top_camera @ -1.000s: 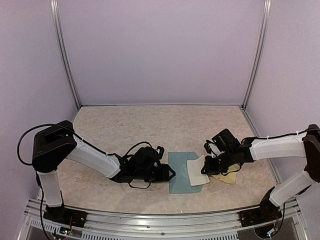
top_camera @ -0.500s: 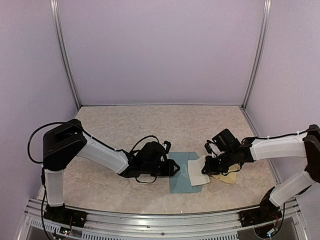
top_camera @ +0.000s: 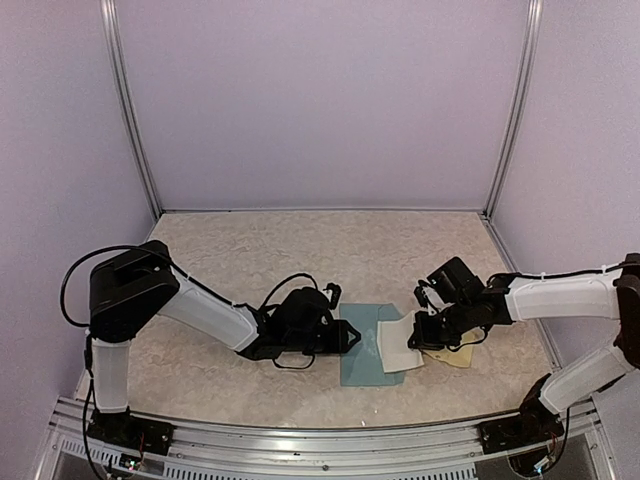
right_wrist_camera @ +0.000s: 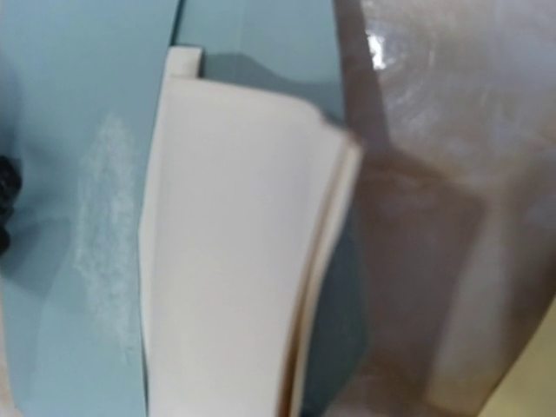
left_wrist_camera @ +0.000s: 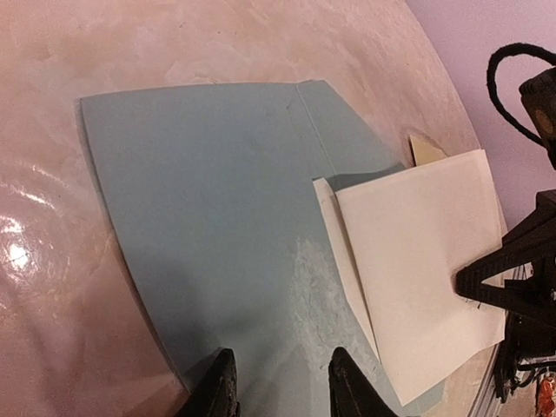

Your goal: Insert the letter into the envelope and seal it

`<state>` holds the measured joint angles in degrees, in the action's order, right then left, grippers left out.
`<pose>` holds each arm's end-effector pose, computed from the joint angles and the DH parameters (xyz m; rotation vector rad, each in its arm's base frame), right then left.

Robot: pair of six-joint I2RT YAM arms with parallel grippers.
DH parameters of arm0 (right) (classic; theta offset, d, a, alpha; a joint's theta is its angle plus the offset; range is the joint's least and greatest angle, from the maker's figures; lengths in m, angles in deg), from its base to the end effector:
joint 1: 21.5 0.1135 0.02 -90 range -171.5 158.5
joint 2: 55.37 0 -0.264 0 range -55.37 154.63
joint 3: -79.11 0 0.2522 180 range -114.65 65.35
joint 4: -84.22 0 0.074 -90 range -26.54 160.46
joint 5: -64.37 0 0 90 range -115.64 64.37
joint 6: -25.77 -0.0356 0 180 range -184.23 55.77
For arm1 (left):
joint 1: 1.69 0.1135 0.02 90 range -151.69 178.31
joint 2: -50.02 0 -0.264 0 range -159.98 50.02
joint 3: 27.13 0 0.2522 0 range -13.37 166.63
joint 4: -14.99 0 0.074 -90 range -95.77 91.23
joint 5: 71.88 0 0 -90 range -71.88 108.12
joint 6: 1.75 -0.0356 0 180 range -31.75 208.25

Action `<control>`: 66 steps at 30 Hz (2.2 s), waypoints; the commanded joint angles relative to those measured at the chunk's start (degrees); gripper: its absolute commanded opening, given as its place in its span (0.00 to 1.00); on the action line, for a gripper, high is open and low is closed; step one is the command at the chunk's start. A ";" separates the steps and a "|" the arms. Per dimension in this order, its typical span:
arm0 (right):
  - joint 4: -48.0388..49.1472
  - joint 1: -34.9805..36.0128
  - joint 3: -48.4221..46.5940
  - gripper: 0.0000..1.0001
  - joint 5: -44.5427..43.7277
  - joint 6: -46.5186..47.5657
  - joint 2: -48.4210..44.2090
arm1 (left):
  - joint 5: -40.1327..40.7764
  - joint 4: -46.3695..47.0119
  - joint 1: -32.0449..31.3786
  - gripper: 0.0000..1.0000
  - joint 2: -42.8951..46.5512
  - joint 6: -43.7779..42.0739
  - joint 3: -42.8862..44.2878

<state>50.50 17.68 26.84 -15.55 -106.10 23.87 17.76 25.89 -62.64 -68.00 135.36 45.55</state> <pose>0.1890 0.1621 0.1634 0.0012 2.7908 0.6611 0.1997 -0.3600 0.1052 0.2910 2.3646 -1.0201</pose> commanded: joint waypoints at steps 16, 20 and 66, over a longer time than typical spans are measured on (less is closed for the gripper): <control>7.29 -0.36 1.07 0.03 6.28 -1.21 2.45 | 0.11 -2.17 -1.98 0.34 0.27 3.48 -3.65; 11.28 -0.38 2.84 0.15 8.70 -2.42 1.63 | 0.01 -2.19 -1.94 0.34 1.01 3.80 -4.15; 4.79 -0.29 0.82 0.00 0.72 -3.22 2.98 | 7.65 -8.46 -2.85 0.54 11.14 6.30 -10.66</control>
<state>56.18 17.68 29.03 -14.39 -110.12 25.79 24.32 19.97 -65.15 -58.10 140.71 37.00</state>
